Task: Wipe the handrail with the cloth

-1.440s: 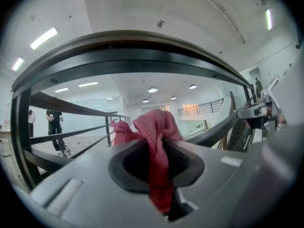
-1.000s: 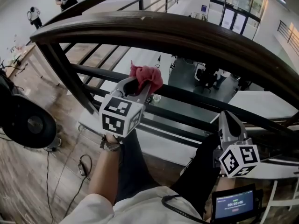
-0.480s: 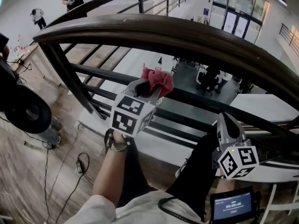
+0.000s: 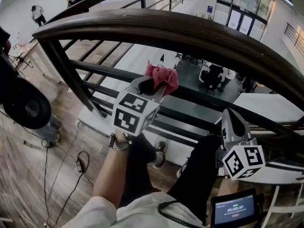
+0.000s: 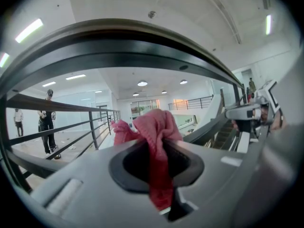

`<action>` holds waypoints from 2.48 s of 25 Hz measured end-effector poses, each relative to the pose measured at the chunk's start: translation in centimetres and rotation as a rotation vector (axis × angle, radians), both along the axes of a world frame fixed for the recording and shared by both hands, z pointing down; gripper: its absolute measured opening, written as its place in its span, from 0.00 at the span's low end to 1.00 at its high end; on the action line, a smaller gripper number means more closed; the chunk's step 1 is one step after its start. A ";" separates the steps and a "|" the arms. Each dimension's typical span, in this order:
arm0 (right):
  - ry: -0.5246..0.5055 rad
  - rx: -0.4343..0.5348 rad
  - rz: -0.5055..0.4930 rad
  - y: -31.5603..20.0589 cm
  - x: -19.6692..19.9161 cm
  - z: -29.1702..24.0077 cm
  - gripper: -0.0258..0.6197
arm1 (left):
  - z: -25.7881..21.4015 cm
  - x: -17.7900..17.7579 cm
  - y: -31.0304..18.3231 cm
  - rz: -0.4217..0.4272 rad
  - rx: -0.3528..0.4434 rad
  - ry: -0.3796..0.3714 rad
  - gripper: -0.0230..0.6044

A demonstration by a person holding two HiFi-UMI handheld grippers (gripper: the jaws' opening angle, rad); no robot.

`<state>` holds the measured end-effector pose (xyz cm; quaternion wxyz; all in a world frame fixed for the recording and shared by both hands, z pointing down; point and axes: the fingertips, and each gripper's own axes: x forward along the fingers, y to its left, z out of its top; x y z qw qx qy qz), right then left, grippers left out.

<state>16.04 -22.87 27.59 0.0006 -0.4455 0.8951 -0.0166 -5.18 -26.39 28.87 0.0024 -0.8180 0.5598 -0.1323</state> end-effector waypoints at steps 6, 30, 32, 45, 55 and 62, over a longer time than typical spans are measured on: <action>0.012 0.007 0.052 1.1 2.3 -0.5 0.04 | -0.3 -0.2 0.0 0.005 0.003 0.011 0.15; 0.069 0.018 0.161 2.0 12.2 -0.5 0.04 | 0.1 2.6 0.1 -0.079 0.033 0.028 0.15; 0.075 0.018 0.173 2.0 13.3 -0.5 0.04 | 0.1 3.1 0.0 -0.087 0.038 0.028 0.15; 0.111 0.022 0.180 1.8 16.8 -0.8 0.04 | -0.8 9.3 0.6 -0.095 0.085 -0.011 0.15; 0.092 0.017 0.168 1.8 18.0 -0.3 0.04 | -0.3 12.7 0.3 -0.045 0.038 -0.014 0.15; 0.076 0.011 0.185 2.0 19.0 0.3 0.04 | 0.0 17.1 0.4 0.045 0.012 -0.012 0.15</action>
